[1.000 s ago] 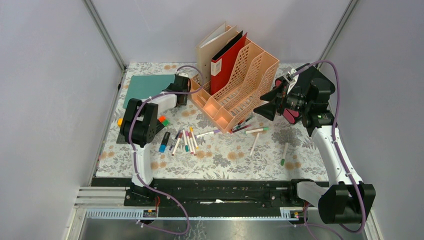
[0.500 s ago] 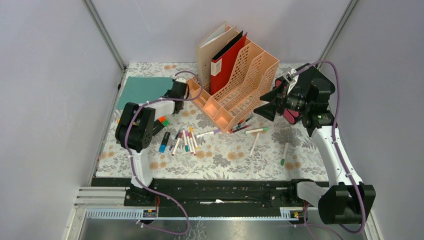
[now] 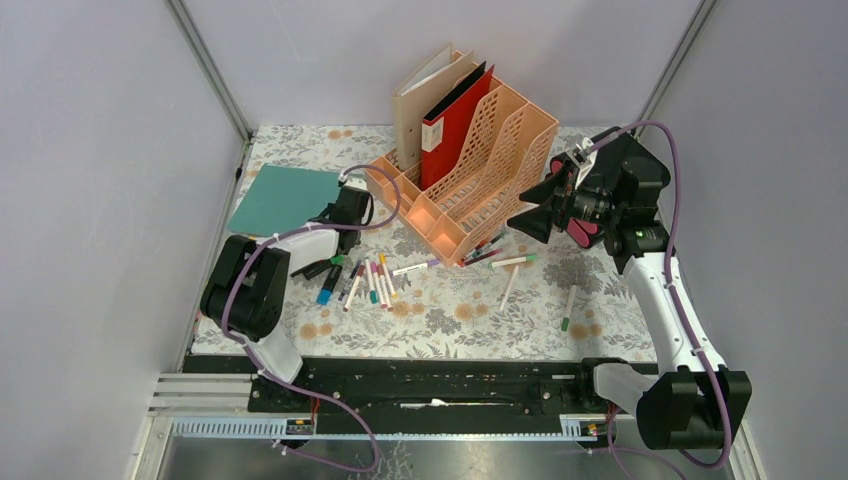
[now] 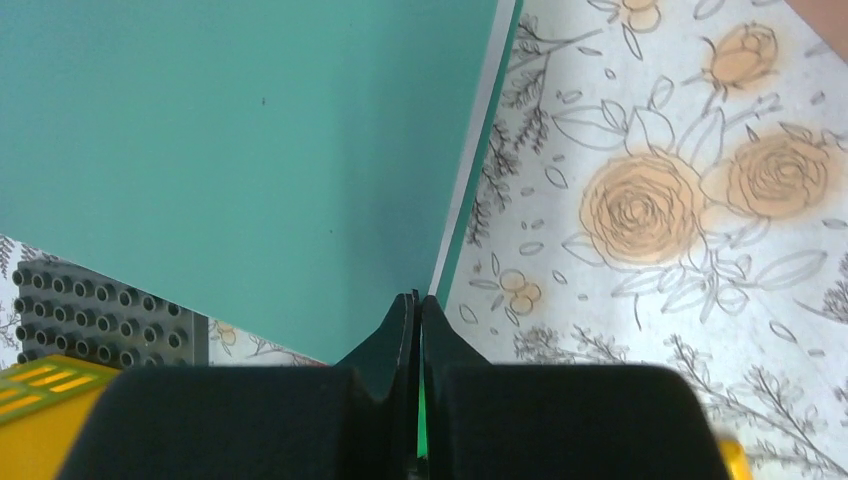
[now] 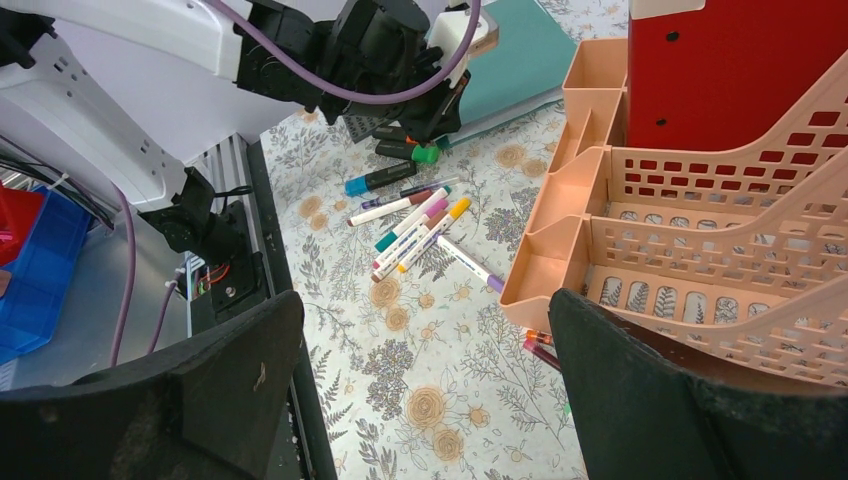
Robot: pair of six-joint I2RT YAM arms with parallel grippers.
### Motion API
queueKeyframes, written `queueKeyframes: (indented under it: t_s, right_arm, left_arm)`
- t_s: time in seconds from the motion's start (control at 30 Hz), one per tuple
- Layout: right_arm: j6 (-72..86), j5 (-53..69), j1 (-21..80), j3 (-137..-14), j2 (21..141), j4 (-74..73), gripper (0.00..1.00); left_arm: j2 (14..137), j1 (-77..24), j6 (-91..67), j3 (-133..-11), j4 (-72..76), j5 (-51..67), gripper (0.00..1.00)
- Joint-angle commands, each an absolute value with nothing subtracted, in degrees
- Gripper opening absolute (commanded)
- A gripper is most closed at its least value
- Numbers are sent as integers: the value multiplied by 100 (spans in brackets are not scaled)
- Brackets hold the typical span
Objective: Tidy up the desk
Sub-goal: Pick up the folder from the corner of the board.
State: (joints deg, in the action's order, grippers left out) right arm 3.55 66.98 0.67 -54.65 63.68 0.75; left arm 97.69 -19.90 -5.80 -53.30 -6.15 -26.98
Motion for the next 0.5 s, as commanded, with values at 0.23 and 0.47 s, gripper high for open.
queueKeyframes:
  t_s: [0.23,0.47]
  right_arm:
    - [420,6838,35,-5489,6231,343,100]
    - [431,6847,36,-5485,6247,352,100]
  left_arm:
    - [9627,-2184,-630,-5285,-545,-3162,40]
    - [9634,-2232,-460,-5319,-111,-3552,97]
